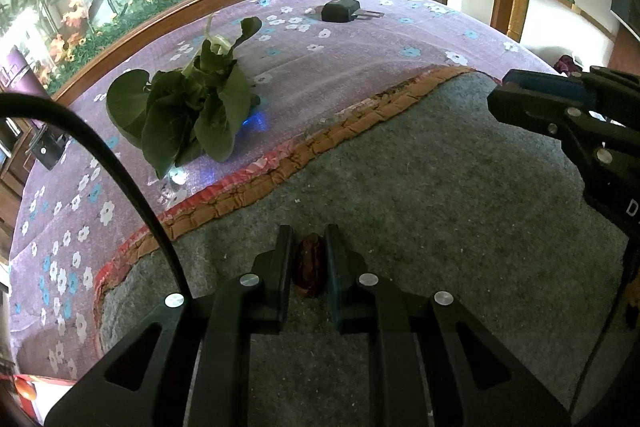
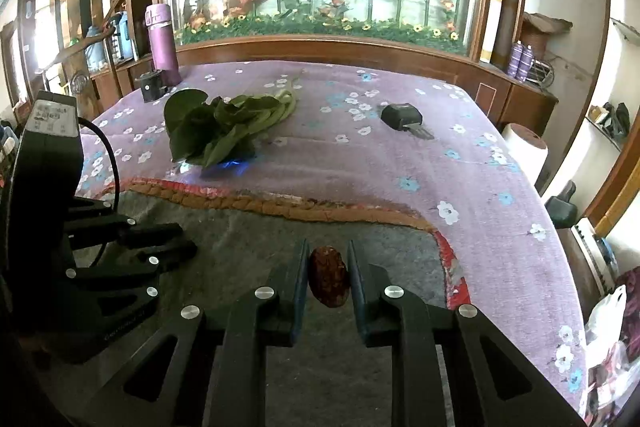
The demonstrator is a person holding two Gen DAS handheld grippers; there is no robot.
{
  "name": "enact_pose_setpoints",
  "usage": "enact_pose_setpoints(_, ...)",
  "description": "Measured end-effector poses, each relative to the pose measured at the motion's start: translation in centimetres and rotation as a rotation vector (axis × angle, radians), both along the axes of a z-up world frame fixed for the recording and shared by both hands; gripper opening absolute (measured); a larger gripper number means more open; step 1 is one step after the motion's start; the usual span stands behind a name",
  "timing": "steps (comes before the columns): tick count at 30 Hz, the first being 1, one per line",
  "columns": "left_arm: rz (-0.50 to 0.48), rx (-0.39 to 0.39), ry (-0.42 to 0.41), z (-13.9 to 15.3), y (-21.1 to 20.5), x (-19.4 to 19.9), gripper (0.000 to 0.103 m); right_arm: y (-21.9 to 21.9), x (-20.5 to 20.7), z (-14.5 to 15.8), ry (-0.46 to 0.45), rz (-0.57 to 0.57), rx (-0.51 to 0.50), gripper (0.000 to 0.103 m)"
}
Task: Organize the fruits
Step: 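Grasp the last brown date with the left gripper, then carry both dates over the white tray while both grippers open to drop them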
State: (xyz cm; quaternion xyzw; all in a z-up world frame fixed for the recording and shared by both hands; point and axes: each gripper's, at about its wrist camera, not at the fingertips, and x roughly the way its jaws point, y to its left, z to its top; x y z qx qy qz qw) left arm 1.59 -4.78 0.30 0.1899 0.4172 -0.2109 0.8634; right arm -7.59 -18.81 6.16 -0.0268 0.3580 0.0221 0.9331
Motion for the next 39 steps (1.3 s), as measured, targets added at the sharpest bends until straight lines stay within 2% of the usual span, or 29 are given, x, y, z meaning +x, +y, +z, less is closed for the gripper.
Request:
enact_pose_setpoints(8,0.01,-0.001,0.0,0.0,-0.1,0.1,0.013,-0.1,0.0,0.1,-0.006,-0.006,0.004,0.02)
enact_pose_setpoints(14,0.042,-0.033,0.0,0.4,0.7,-0.1,0.012,-0.8,0.0,0.4,-0.012,-0.022,0.034,0.02)
enact_pose_setpoints(19,0.081,-0.062,-0.015,1.5,2.7,-1.1,0.012,-1.7,0.3,0.4,-0.008,-0.048,0.071,0.02)
enact_pose_setpoints(23,0.123,-0.079,-0.044,2.9,4.5,-2.5,0.012,-1.7,0.2,0.3,-0.017,-0.039,0.081,0.02)
enact_pose_setpoints(28,0.165,-0.107,-0.085,4.8,6.7,-4.9,0.013,-1.7,0.1,0.6,-0.028,-0.013,0.145,0.02)
enact_pose_setpoints(32,0.209,-0.141,-0.121,6.7,9.0,-7.5,0.013,-0.2,0.0,0.8,-0.001,0.042,0.219,0.02)
enact_pose_setpoints(39,0.291,-0.169,-0.193,9.5,14.1,-11.9,0.013,6.7,-1.2,2.5,0.022,0.206,0.288,0.02)
